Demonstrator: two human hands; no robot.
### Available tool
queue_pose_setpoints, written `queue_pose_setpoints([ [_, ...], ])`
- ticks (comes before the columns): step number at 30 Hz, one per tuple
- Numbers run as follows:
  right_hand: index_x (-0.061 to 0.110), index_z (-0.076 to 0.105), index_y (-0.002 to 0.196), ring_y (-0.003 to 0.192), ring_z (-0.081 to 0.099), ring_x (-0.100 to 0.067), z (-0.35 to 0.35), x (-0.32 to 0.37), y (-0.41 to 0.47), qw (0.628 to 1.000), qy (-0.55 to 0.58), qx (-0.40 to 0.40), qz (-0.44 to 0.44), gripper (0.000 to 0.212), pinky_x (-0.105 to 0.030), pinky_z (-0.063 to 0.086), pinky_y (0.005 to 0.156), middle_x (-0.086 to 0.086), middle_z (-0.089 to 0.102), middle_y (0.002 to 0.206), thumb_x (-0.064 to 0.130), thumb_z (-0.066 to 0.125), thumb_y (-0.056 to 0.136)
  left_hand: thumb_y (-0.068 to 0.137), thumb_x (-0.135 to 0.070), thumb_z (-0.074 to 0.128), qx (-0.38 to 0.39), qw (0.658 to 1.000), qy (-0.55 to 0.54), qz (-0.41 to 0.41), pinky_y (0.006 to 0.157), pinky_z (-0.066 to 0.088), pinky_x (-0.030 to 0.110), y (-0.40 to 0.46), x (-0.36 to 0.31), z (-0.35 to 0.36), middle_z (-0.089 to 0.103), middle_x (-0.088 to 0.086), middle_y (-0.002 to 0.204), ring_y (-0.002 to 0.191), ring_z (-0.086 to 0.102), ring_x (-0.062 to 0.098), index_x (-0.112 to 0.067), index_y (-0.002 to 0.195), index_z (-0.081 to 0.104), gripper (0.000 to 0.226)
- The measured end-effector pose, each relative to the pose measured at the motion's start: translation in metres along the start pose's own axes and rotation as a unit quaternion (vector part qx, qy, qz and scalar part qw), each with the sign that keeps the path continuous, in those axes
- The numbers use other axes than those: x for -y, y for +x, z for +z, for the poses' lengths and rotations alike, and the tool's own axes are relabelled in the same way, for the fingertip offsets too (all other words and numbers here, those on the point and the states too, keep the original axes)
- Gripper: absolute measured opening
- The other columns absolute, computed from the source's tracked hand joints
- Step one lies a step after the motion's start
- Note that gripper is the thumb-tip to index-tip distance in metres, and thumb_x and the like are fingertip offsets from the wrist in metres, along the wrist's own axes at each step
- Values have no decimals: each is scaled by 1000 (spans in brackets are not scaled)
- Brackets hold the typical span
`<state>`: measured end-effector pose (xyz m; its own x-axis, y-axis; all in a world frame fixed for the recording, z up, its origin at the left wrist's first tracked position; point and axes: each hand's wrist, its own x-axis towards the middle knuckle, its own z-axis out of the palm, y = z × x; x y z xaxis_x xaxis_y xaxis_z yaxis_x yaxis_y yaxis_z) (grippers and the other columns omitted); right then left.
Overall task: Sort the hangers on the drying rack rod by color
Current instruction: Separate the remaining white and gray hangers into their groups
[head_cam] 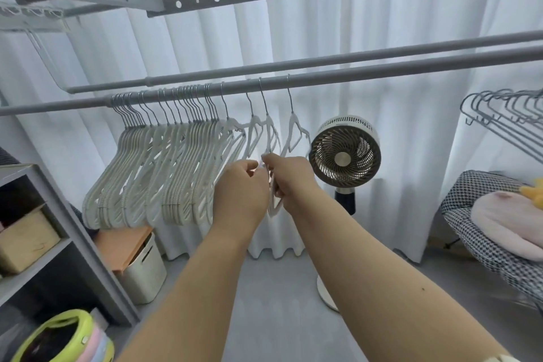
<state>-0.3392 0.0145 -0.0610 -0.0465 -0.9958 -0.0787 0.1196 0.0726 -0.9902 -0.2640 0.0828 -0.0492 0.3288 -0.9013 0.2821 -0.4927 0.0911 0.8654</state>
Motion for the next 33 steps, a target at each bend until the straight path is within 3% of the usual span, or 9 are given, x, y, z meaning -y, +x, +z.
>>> queue_pose_setpoints([
  [2,7,60,67,46,48,-22,-9,0,-1,999,29,17,-1,20,-29,40,52,-5,51,47,20,67,80,87,-33,49,63,996,-36,-45,78,56,39,2,-5,10,73,6,96,88,69,25,-14,105,67,31],
  [4,3,63,75,53,50,-23,-21,2,-2,998,45,35,4,19,-33,44,59,-9,53,56,21,67,81,96,-24,46,94,991,-64,-67,62,51,30,2,-11,21,72,10,92,72,68,24,-10,103,64,25],
  [10,11,51,83,41,35,-11,-74,11,1,998,62,28,-5,13,-19,25,41,-3,43,59,17,61,89,90,-8,33,57,988,-112,-87,52,34,28,-1,-38,54,50,6,65,53,43,21,-10,73,45,21],
  [15,22,56,104,34,34,-6,-123,14,8,998,67,5,-9,15,-14,27,37,1,47,60,18,57,90,77,-26,36,26,989,-126,-72,64,34,38,-6,-56,93,45,7,64,64,40,23,-18,63,37,16],
  [20,18,64,83,36,27,-7,-175,23,1,996,79,-25,-29,12,-18,20,40,1,41,56,13,55,88,91,-24,47,75,985,-151,-28,62,31,36,-22,-70,136,40,-3,52,58,33,22,-23,55,47,36],
  [24,18,62,76,37,26,-8,-214,31,-3,993,101,-54,-28,17,-17,19,40,0,40,56,14,55,92,94,-28,44,111,981,-160,-26,60,34,33,-31,-86,170,43,-11,44,55,39,21,-26,61,59,36],
  [27,18,63,77,38,27,-9,-242,35,-4,989,117,-85,-26,17,-14,20,37,0,42,56,13,56,92,94,-30,41,114,980,-162,-14,62,35,35,-39,-99,194,45,-9,47,58,41,23,-32,52,55,44],
  [31,18,65,80,41,28,-10,-279,39,-7,987,122,-105,-30,16,-16,20,39,-1,44,58,13,55,92,84,-40,40,126,975,-184,-9,68,35,37,-45,-110,225,47,3,67,65,42,24,-21,69,57,29],
  [33,17,64,84,41,29,-10,-296,40,-7,986,112,-115,-33,13,-17,23,40,-1,45,61,15,55,92,81,-39,39,137,973,-186,-3,69,36,41,-48,-116,239,47,5,66,65,43,26,-18,75,57,29],
])
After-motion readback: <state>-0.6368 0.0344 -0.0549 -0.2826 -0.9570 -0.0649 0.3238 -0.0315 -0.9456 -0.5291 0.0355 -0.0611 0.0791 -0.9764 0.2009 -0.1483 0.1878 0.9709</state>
